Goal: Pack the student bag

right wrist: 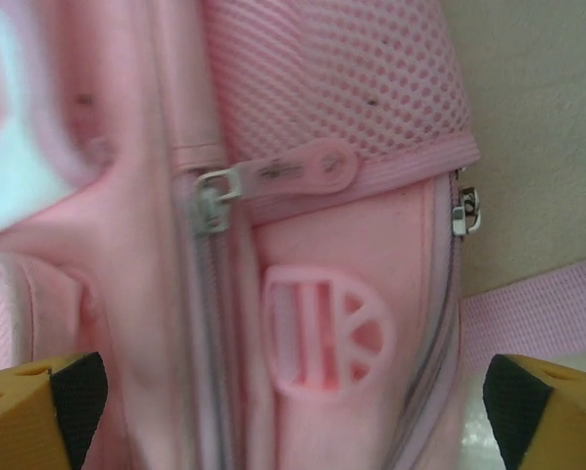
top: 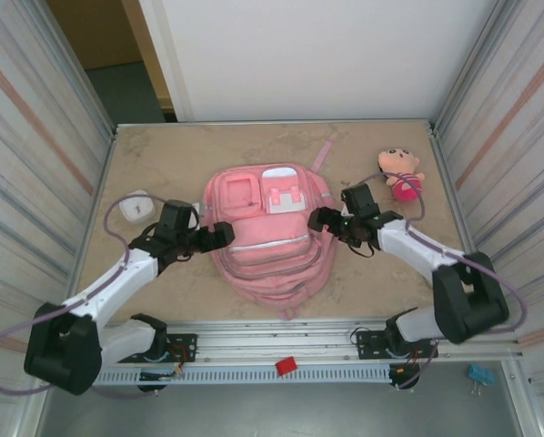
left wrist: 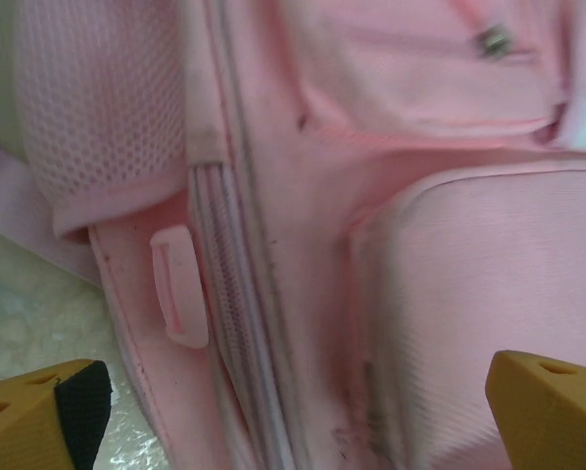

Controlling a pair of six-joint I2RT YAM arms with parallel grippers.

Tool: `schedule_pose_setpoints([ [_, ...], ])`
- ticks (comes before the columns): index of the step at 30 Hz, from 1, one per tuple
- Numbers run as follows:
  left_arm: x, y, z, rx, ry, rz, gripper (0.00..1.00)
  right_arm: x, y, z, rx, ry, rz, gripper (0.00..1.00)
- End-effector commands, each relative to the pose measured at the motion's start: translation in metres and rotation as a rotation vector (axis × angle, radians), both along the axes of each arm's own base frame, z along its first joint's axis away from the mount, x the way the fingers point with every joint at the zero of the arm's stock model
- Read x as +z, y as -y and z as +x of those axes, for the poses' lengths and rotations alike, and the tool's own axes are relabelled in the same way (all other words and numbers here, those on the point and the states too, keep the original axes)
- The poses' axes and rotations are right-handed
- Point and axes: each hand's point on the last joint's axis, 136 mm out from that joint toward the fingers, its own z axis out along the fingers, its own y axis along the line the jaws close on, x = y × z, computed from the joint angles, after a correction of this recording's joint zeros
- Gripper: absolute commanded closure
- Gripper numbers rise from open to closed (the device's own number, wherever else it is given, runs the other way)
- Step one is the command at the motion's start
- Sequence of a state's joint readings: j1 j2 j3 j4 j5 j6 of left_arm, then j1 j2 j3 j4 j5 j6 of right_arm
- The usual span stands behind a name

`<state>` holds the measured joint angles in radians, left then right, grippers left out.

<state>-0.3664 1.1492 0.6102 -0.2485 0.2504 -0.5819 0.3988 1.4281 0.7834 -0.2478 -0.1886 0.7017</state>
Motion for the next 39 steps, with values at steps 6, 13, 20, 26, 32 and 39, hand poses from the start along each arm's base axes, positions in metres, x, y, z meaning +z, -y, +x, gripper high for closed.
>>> schedule_pose_setpoints([
  [6,-0.034,0.043,0.029,-0.032,-0.106,-0.188,0.39,-0.043,-0.042,0.019,0.079,-0.091,0.138,0.54],
  [13,0.019,0.048,0.045,-0.073,0.023,-0.166,0.78,0.008,-0.052,0.032,0.095,0.065,0.214,0.87],
  [20,0.107,0.05,0.075,-0.102,0.252,-0.12,0.86,0.104,-0.045,0.05,0.072,0.321,0.213,0.96],
  [26,0.154,0.06,0.104,-0.124,0.343,-0.118,0.86,0.147,-0.046,0.069,0.082,0.383,0.192,0.97],
  [32,0.145,0.059,0.129,-0.111,0.277,-0.136,0.83,0.132,-0.053,0.095,0.078,0.329,0.224,0.97],
  [39,0.081,0.056,0.133,-0.083,0.134,-0.16,0.82,0.077,-0.051,0.099,0.035,0.214,0.197,0.93],
])
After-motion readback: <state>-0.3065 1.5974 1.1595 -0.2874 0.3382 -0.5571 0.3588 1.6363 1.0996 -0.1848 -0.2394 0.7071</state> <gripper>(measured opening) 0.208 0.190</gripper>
